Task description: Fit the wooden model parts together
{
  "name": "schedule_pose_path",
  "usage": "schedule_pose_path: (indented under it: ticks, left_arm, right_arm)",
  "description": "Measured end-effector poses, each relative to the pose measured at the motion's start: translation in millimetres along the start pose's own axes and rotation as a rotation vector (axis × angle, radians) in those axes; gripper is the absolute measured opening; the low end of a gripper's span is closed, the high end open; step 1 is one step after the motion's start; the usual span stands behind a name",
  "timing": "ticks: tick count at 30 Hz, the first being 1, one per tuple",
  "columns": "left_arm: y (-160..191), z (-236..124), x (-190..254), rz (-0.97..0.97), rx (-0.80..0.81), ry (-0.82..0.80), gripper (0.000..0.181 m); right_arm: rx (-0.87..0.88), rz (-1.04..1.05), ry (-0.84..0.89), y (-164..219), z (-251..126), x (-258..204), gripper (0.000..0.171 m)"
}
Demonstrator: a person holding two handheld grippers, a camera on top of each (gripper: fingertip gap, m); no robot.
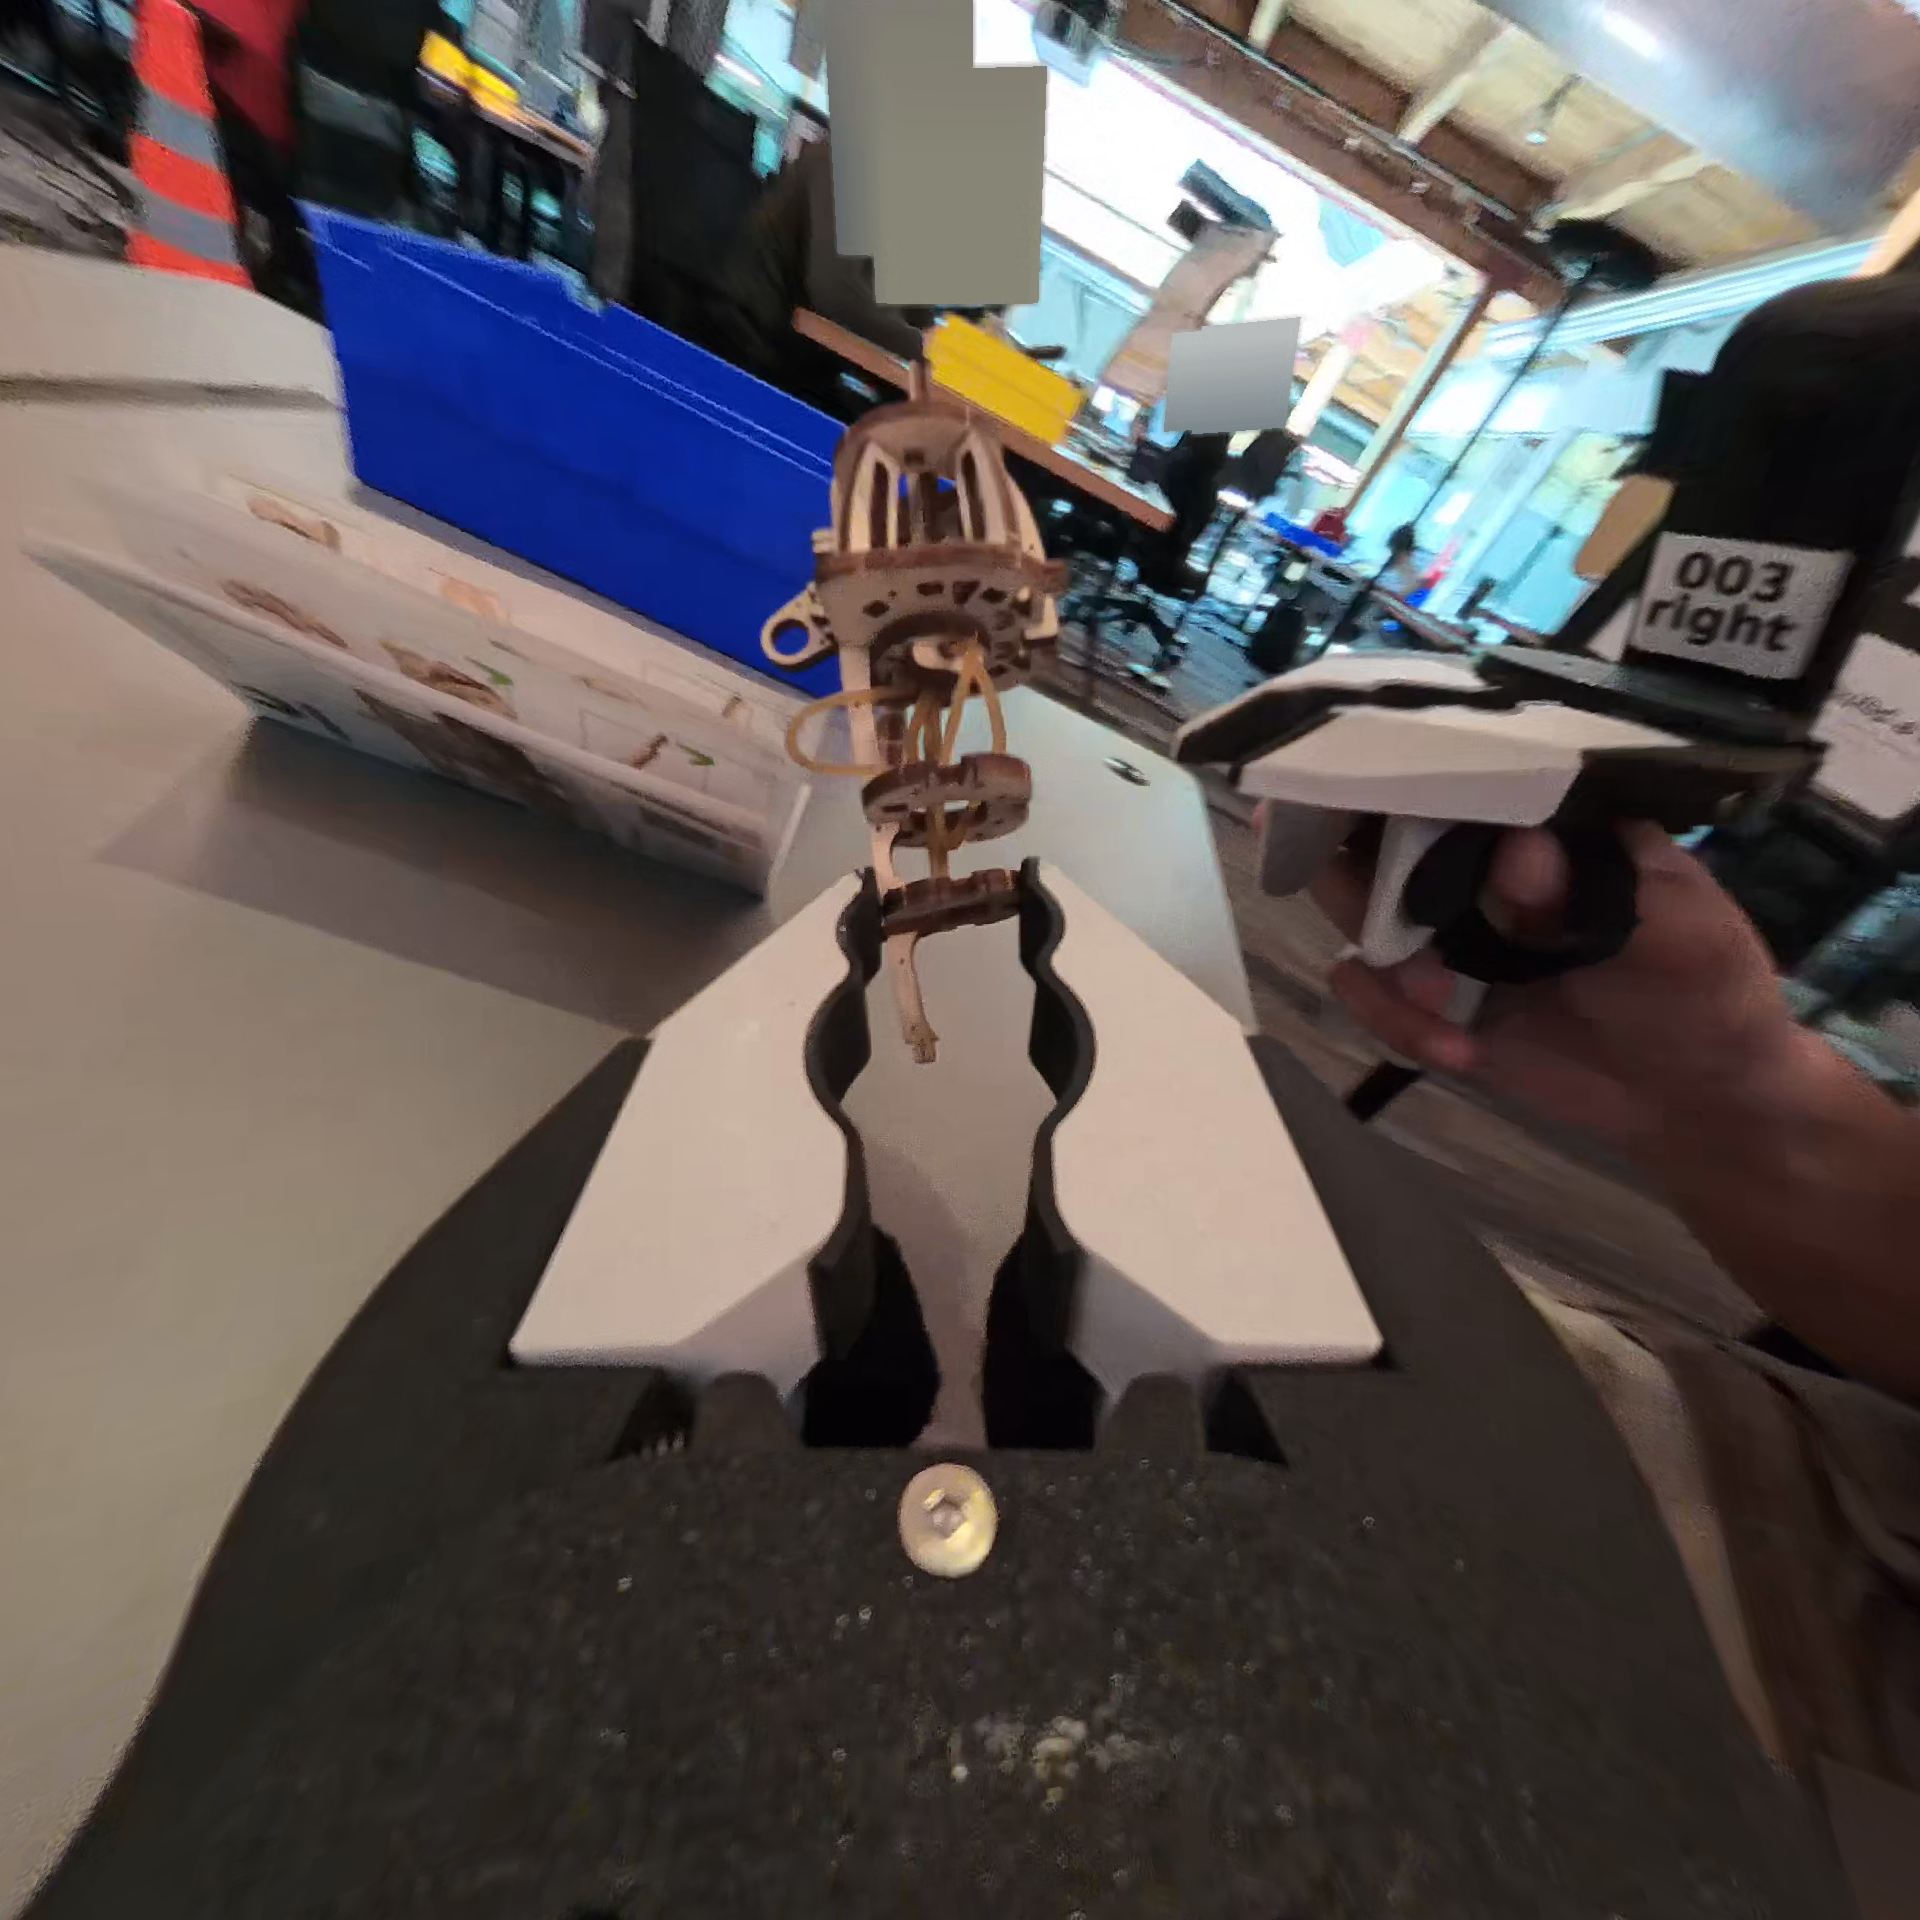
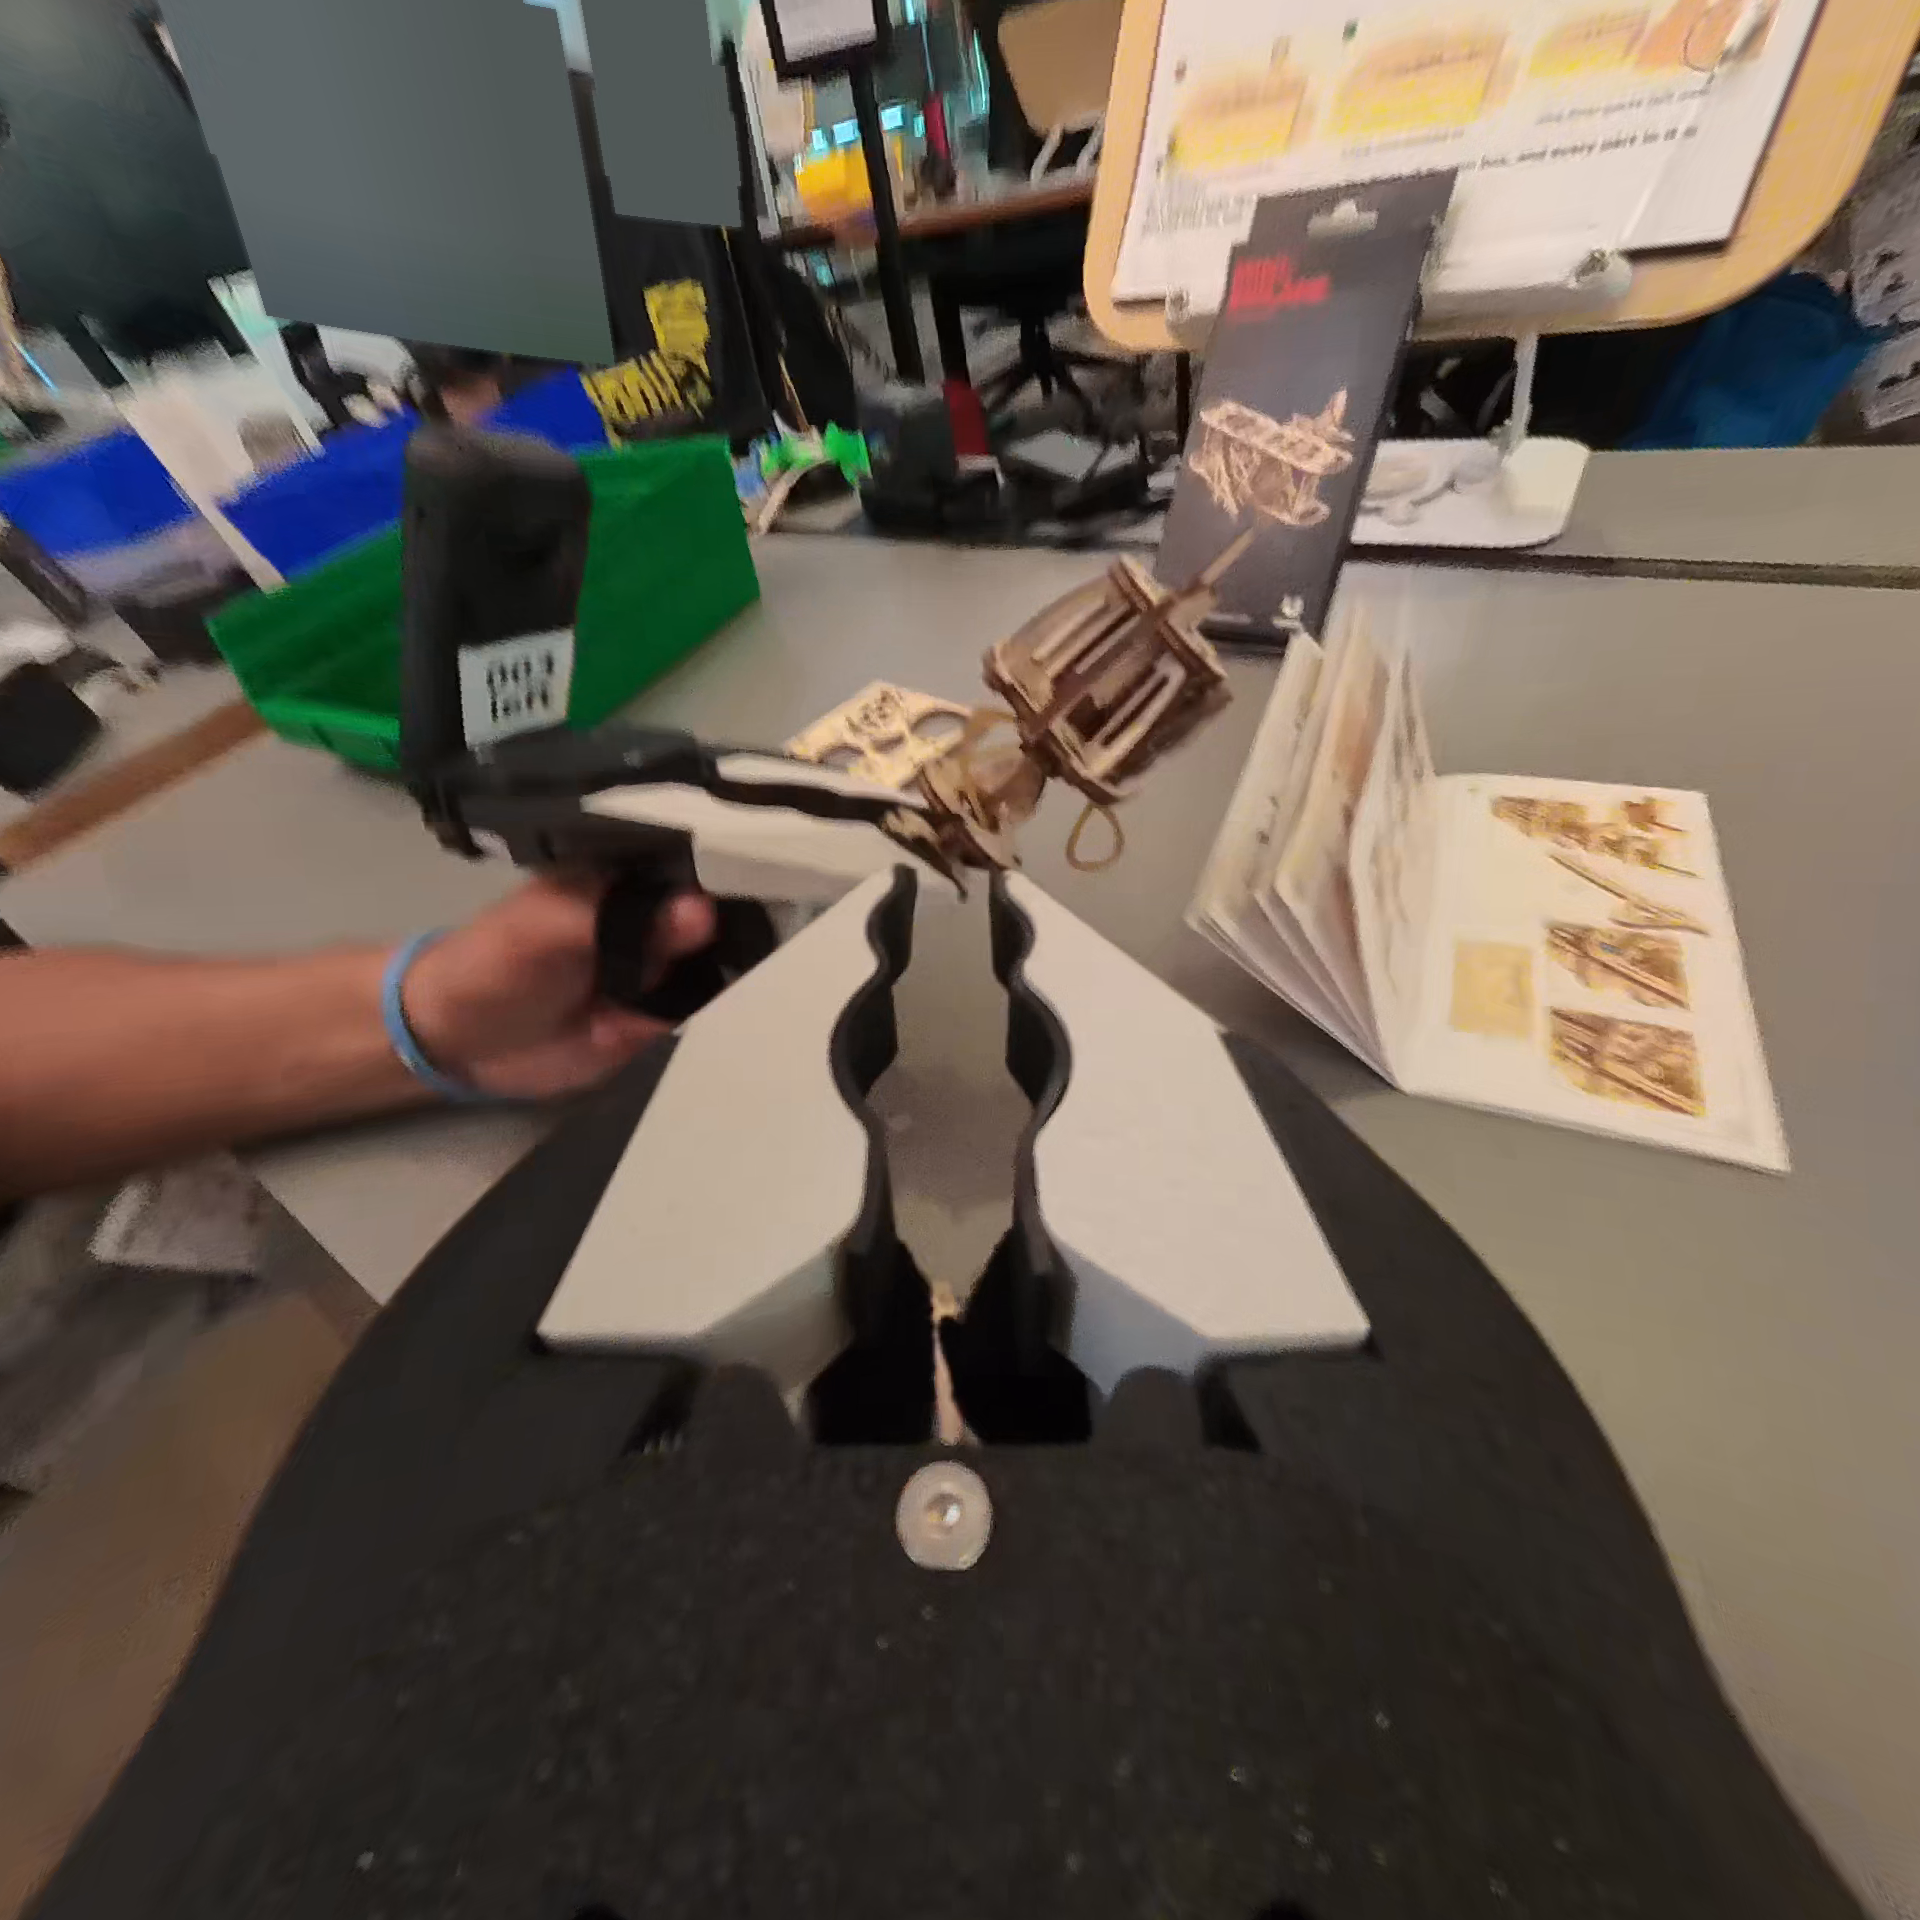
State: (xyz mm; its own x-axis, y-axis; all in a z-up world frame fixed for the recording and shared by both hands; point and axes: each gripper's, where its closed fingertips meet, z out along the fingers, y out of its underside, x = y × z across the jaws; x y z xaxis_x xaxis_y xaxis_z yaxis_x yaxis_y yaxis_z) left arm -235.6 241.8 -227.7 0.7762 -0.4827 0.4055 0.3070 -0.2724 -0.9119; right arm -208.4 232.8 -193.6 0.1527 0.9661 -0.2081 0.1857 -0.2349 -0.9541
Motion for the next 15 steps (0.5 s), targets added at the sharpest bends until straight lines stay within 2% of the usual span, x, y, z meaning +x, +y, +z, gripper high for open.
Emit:
schedule_pose_path:
  ticks: [4, 9, 15]
  left_arm:
    - [-4, -5, 5, 0.108, 0.042, -0.054, 0.023]
    - [-4, -9, 5, 0.166, 0.05, -0.095, 0.024]
    - [-4, -10, -3, 0.279, 0.039, -0.217, 0.023]
  right_arm:
    - [0.083, 0.163, -0.052, -9, 21, -7, 0.009]
    - [0.139, 0.325, -0.148, -14, 23, -12, 0.007]
    - [0.17, 0.327, -0.096, -20, 28, -8, 0.005]
